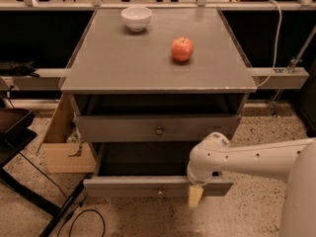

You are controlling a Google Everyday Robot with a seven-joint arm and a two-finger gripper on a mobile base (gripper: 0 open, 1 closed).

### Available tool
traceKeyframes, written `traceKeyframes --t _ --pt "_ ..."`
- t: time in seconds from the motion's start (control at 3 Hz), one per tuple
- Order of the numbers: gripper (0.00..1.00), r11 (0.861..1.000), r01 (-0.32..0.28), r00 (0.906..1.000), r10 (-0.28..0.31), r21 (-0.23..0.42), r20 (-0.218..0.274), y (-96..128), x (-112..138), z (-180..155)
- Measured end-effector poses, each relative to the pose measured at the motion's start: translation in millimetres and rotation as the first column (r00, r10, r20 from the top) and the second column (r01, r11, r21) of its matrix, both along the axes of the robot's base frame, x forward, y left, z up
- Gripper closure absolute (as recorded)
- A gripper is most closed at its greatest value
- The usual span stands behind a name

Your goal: Open middle drawer

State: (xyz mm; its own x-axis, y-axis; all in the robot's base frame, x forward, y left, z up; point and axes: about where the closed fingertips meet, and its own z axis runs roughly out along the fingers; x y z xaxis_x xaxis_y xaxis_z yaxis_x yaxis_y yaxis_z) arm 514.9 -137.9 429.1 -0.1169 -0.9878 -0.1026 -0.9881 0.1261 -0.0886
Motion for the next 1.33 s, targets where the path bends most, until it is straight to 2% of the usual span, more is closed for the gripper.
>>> traceKeyframes --t 0.33,0.67,1.0,1.33 --pt "0.26 1.000 0.013 0.9986 -0.012 0.016 -0.051 0 1 -23" --pt "0.49 0.997 0.064 0.9929 -0.060 0.040 -0.103 -4 -31 -31" --pt "0.72 0.995 0.087 0.9897 -0.081 0.051 -0.118 -4 -48 -29" --pt "0.95 0.995 0.087 0.9897 -0.081 0.051 -0.118 -4 -48 -28"
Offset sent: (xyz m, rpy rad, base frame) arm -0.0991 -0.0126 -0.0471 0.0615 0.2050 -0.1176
